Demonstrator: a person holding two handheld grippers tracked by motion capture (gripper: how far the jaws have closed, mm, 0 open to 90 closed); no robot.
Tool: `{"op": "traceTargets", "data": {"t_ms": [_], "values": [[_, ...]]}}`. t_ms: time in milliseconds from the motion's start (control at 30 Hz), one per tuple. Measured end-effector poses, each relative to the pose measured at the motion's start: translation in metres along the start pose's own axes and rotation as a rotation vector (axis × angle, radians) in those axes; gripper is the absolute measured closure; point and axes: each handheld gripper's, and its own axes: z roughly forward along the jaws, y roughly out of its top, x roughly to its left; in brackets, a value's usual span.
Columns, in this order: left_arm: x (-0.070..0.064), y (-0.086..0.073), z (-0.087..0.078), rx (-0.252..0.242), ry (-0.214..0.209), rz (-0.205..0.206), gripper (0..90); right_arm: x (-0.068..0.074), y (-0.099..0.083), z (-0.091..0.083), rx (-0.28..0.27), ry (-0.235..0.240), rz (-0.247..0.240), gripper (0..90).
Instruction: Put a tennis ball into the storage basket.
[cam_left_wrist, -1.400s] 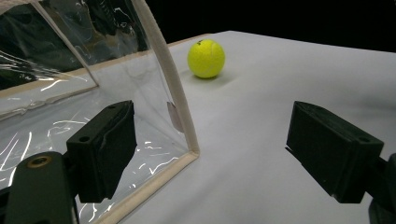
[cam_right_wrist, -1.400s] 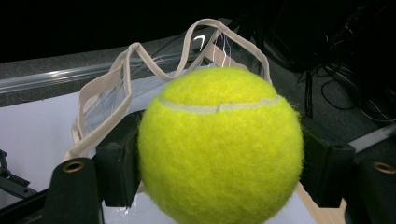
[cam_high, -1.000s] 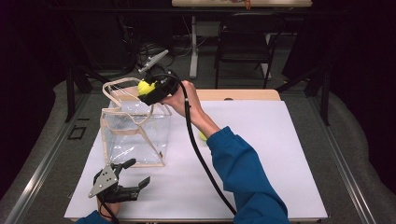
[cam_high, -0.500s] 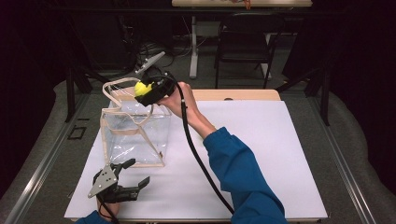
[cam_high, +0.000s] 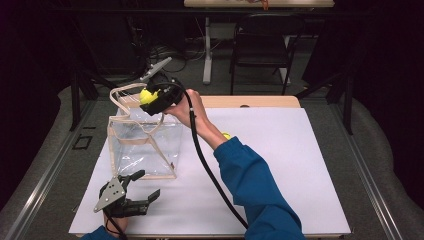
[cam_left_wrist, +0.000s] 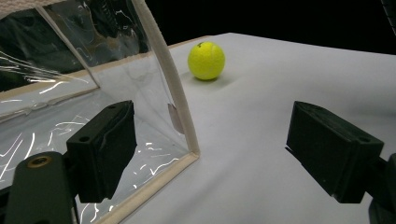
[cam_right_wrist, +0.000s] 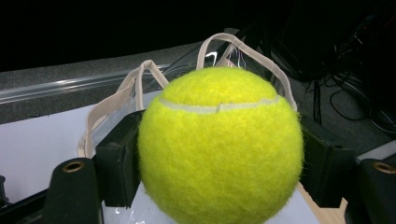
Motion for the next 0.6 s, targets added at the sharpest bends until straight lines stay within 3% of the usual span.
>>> {"op": "traceTargets", "data": {"t_ms": [600], "values": [[0.0,0.0,-0.001,-0.005,0.005,-0.001,15.8,0.007,0.001,0.011,-0.006,0.007,0.001,26.4]]}}
